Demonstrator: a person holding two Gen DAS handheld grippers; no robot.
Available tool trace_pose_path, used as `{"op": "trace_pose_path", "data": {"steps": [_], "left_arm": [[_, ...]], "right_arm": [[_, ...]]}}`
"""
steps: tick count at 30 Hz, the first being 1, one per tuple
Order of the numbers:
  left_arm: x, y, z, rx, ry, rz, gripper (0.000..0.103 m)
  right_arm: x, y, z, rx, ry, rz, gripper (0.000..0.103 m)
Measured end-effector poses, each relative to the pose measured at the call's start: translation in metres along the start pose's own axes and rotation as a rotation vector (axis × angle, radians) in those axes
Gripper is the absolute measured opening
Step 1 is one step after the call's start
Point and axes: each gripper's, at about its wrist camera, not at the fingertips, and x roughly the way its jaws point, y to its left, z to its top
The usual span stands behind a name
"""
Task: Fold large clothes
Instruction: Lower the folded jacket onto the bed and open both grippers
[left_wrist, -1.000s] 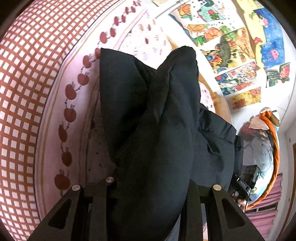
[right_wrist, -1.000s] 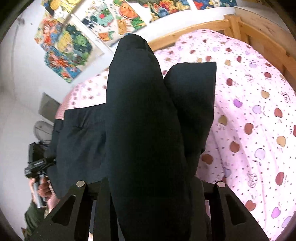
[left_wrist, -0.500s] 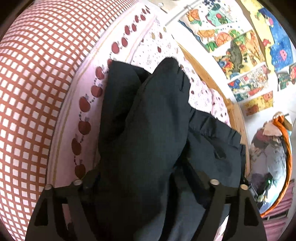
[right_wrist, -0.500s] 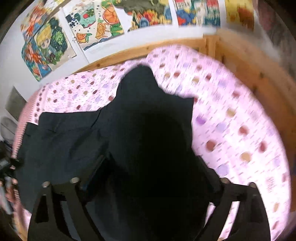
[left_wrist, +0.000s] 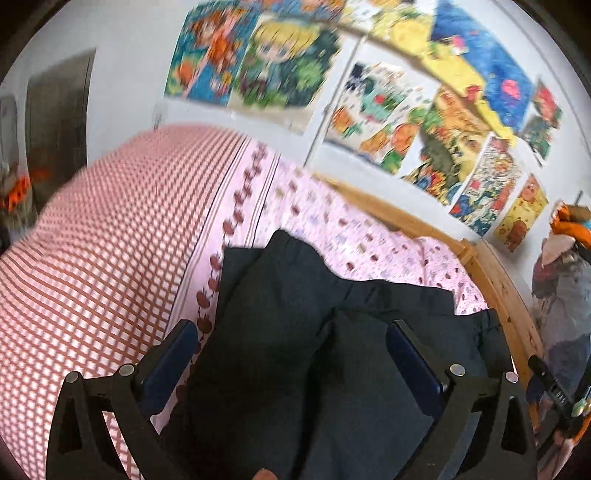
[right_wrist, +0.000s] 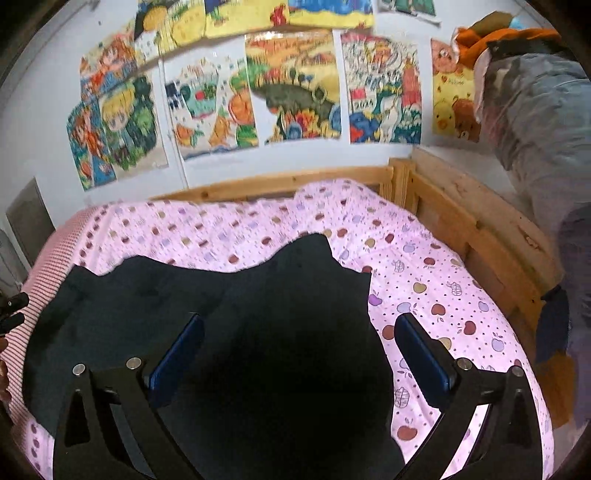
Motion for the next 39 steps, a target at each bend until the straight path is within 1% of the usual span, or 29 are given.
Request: {"op": "trace_pose_path", "data": {"steps": [2, 6, 8, 14, 19, 23, 27, 35, 39], "left_arm": [[-0.014, -0.010, -0.002, 0.022, -0.034, 0.013, 0.103], [-0.052, -0.023, -0.014, 0.036, -0.141, 0.020, 0.103], [-0.068, -0.027, -0.021, 0.048, -0.177, 0.020, 0.103], [-0.103, -0.037, -0.043, 0.080, -0.241, 0.027, 0.103], [-0.127, -0.039, -0.063, 0.105, -0.268, 0.026, 0.103], [-0.150, -0.043, -0.081, 0.133, -0.313, 0.033, 0.103], [-0.168, -0.049, -0.095, 0.169, -0.342, 0.042, 0.103], [-0.184, -0.054, -0.119, 0.234, -0.339, 0.052, 0.103], [-0.187, -0.052, -0.129, 0.250, -0.353, 0.050, 0.103]], "right_arm": [[-0.014, 0.002, -0.005, 0.007, -0.034, 0.009, 0.101], [-0.044, 0.005, -0.014, 0.025, -0.093, 0.059, 0.101], [-0.057, 0.007, -0.019, 0.029, -0.115, 0.080, 0.101], [-0.095, 0.016, -0.039, 0.010, -0.189, 0.119, 0.101], [-0.123, 0.023, -0.054, -0.021, -0.233, 0.145, 0.101], [-0.143, 0.027, -0.063, -0.034, -0.270, 0.167, 0.101], [-0.159, 0.035, -0.073, -0.065, -0.299, 0.168, 0.101], [-0.176, 0.047, -0.095, -0.087, -0.302, 0.165, 0.101], [-0.182, 0.054, -0.106, -0.108, -0.308, 0.182, 0.101]]}}
